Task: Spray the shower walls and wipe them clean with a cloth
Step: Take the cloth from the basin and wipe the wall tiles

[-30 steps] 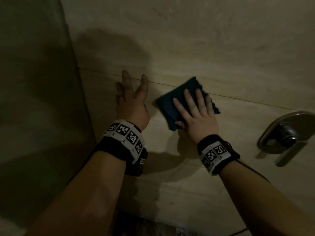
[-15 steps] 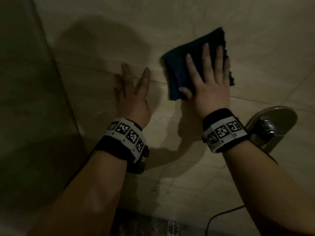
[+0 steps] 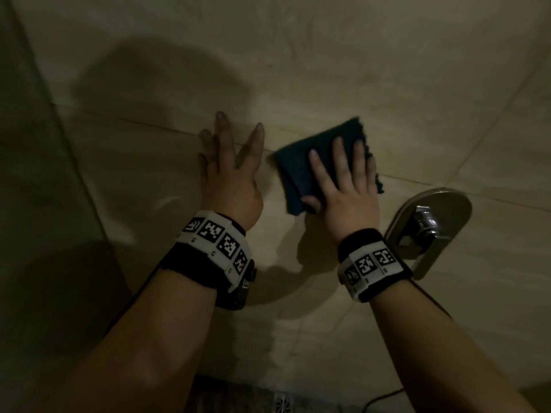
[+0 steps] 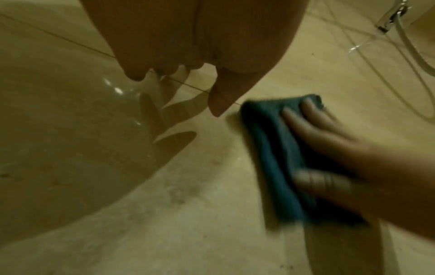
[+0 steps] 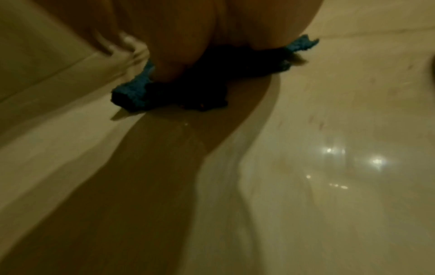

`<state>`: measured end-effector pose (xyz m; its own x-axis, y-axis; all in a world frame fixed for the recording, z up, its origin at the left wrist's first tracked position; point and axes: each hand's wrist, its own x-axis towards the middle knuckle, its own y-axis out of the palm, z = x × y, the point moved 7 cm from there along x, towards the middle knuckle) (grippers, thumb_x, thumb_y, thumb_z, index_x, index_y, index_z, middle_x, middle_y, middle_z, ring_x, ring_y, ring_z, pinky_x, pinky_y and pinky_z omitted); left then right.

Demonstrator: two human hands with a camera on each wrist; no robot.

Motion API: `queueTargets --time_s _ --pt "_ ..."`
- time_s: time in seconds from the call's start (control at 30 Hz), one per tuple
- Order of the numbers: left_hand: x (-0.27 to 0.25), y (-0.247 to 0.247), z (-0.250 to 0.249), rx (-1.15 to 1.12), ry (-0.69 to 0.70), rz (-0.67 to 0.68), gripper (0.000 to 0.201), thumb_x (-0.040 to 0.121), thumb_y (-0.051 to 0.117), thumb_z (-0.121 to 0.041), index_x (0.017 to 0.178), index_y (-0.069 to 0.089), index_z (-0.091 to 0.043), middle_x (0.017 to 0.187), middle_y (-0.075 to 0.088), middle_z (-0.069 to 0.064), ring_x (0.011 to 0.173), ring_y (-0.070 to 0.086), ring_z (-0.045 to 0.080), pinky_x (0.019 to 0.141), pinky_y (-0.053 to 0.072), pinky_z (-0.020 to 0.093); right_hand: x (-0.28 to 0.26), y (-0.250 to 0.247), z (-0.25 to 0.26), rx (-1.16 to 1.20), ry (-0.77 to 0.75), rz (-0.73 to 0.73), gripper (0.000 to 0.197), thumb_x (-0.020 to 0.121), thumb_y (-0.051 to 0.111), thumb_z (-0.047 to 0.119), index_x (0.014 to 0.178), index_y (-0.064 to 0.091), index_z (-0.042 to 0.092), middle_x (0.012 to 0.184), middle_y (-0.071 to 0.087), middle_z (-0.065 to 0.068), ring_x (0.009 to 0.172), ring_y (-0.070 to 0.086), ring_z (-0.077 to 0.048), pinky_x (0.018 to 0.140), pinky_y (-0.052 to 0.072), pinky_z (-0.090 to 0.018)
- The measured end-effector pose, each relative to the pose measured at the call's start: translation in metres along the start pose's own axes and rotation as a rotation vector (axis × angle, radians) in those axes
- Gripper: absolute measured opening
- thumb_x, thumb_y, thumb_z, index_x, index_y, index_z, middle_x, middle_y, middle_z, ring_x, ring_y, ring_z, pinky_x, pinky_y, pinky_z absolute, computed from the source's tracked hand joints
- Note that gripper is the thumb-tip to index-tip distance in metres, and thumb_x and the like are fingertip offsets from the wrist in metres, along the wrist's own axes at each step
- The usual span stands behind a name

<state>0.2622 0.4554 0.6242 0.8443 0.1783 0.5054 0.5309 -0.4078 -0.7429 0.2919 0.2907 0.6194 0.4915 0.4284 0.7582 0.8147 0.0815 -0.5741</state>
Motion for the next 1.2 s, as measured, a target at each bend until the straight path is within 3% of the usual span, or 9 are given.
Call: queueTargets --time_s 0.13,0.27,0.4,0.57,0.67,0.83,0.97,1.2 --pt "0.002 0.0 -0.014 0.005 0.023 -0.024 0.083 0.088 0.042 0.003 0.149 0.0 -0.035 0.156 -0.022 0.016 0.143 -0.016 0.042 0.118 0.0 0.049 0.03 -0.029 -0.039 0.043 0.178 -0.033 0.073 0.09 0.047 0.052 0.148 0.019 0.02 0.153 0.019 -0.024 0.14 0.013 -0.047 0.116 -0.006 -0.047" --pt "0.004 0.001 -0.024 0.023 0.017 -0.044 0.081 0.089 0.042 0.001 0.15 -0.002 -0.031 0.156 -0.021 0.016 0.143 -0.016 0.042 0.118 -0.001 0.048 0.032 -0.037 -0.05 0.021 0.202 -0.042 0.074 0.089 0.046 0.055 0.148 0.022 0.018 0.153 0.02 -0.025 0.139 0.015 -0.049 0.114 0.002 -0.052" --pt "0.005 0.001 -0.036 0.012 0.045 -0.06 0.081 0.089 0.043 0.001 0.15 0.0 -0.028 0.156 -0.019 0.018 0.143 -0.015 0.042 0.118 0.0 0.05 0.005 -0.019 -0.044 0.002 0.237 -0.024 0.075 0.088 0.045 0.056 0.147 0.019 0.017 0.151 0.024 -0.027 0.137 0.012 -0.046 0.114 -0.009 -0.043" --pt "0.004 0.002 -0.042 0.02 0.035 -0.068 0.081 0.09 0.044 -0.002 0.15 0.0 -0.032 0.156 -0.02 0.017 0.143 -0.015 0.042 0.118 0.002 0.05 -0.036 0.005 -0.037 0.031 0.244 0.071 0.073 0.085 0.036 0.055 0.146 0.019 0.018 0.15 0.025 -0.025 0.135 0.01 -0.04 0.113 -0.01 -0.04" --pt "0.003 0.003 -0.047 0.013 0.056 -0.059 0.084 0.087 0.044 0.002 0.15 0.001 -0.033 0.156 -0.02 0.018 0.143 -0.016 0.044 0.117 0.0 0.051 -0.033 0.004 -0.042 0.054 0.235 0.089 0.074 0.085 0.036 0.056 0.146 0.016 0.02 0.152 0.018 -0.02 0.136 0.008 -0.037 0.112 -0.013 -0.037" --pt "0.011 0.006 -0.06 0.012 0.081 -0.048 0.087 0.086 0.044 0.002 0.149 -0.003 -0.035 0.155 -0.022 0.019 0.142 -0.017 0.044 0.117 0.0 0.051 -0.004 -0.022 -0.076 0.108 0.344 0.047 0.079 0.088 0.042 0.058 0.149 0.009 0.021 0.154 0.01 -0.026 0.14 0.001 -0.045 0.113 -0.021 -0.04" --pt "0.011 0.005 -0.057 0.021 0.077 -0.065 0.086 0.086 0.046 0.001 0.15 -0.001 -0.033 0.155 -0.02 0.02 0.142 -0.016 0.045 0.117 0.002 0.053 0.035 -0.059 -0.102 0.119 0.431 0.022 0.084 0.088 0.04 0.062 0.151 0.007 0.016 0.155 0.0 -0.027 0.142 -0.004 -0.048 0.115 -0.008 -0.05" --pt "0.004 0.008 -0.053 0.029 0.091 -0.094 0.084 0.085 0.048 0.001 0.15 0.005 -0.031 0.156 -0.014 0.023 0.142 -0.011 0.047 0.116 0.004 0.056 0.041 -0.069 -0.104 0.098 0.449 0.002 0.083 0.089 0.036 0.063 0.151 0.008 0.015 0.155 0.001 -0.028 0.141 -0.002 -0.049 0.115 -0.005 -0.052"
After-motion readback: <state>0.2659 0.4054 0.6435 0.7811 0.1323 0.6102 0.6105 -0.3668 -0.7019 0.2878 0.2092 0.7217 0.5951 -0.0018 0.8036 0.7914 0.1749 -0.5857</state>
